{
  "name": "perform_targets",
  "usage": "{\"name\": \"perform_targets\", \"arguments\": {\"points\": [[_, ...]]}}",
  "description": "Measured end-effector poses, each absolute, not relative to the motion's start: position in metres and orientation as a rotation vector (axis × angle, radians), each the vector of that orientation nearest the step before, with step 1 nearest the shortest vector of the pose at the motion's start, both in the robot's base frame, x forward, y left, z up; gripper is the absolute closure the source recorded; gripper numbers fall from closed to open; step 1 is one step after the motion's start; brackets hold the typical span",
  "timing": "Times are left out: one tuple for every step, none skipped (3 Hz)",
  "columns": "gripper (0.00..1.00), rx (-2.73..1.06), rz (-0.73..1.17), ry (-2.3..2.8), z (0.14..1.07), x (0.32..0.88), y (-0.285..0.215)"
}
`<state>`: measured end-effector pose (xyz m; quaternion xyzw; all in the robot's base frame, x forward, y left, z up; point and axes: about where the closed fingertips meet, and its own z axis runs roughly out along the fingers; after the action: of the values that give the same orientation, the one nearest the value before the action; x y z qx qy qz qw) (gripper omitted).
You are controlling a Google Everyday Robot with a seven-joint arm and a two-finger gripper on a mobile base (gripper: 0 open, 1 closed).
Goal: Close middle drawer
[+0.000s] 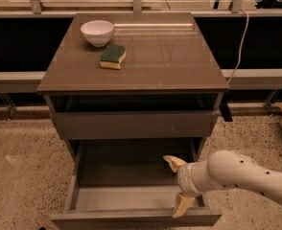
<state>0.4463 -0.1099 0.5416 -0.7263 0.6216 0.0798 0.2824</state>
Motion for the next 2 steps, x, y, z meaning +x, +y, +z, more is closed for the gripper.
{"name": "perform_targets", "arguments": {"points": [[0.0, -1.945, 0.214, 1.665, 0.542, 0.446, -0.11], [0.0, -1.945, 0.271, 1.764, 0.524, 0.435, -0.11]]}}
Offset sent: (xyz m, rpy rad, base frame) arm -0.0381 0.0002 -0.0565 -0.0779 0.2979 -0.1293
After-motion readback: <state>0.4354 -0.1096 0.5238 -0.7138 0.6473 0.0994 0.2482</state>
